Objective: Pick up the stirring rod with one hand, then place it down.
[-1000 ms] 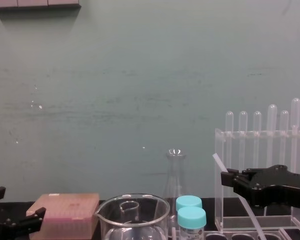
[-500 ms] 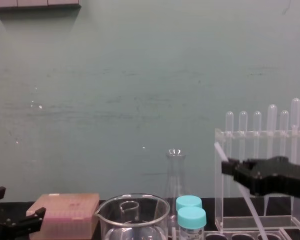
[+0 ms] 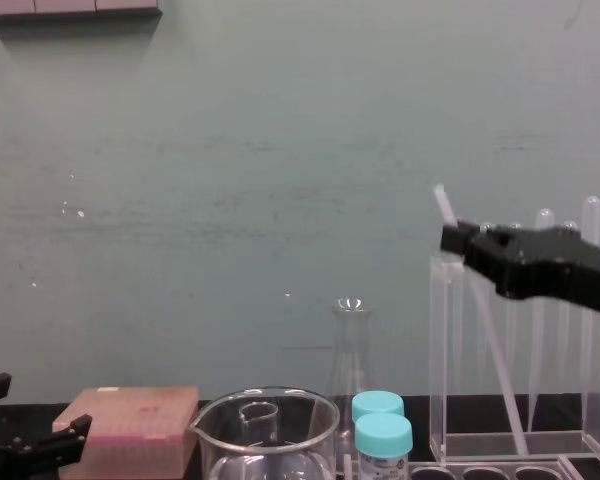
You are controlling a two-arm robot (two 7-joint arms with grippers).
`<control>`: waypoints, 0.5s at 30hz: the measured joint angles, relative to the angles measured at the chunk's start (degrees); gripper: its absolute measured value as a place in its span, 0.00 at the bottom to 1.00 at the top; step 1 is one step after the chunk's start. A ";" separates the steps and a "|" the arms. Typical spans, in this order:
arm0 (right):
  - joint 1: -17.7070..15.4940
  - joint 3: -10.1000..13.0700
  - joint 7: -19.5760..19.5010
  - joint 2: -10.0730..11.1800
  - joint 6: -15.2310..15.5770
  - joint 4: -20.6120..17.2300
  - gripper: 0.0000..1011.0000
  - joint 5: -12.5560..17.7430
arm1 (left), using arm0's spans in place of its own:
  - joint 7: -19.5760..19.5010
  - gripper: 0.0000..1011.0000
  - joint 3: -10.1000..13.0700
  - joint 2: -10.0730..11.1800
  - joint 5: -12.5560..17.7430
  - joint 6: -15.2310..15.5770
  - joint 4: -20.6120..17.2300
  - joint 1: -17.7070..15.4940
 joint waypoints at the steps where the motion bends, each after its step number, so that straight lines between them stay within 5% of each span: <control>1: 0.01 0.14 0.21 -0.08 -0.45 -0.08 0.06 0.14 | 0.00 0.99 0.00 0.00 0.00 0.00 0.00 0.00; 11: -1.03 2.07 4.43 -0.91 -9.76 1.27 0.06 1.61 | 0.00 0.99 0.00 0.00 0.00 0.00 0.00 0.00; 15: -1.60 2.54 4.86 -0.94 -10.92 2.06 0.06 1.73 | 0.00 0.99 0.00 0.00 0.00 0.00 0.00 0.00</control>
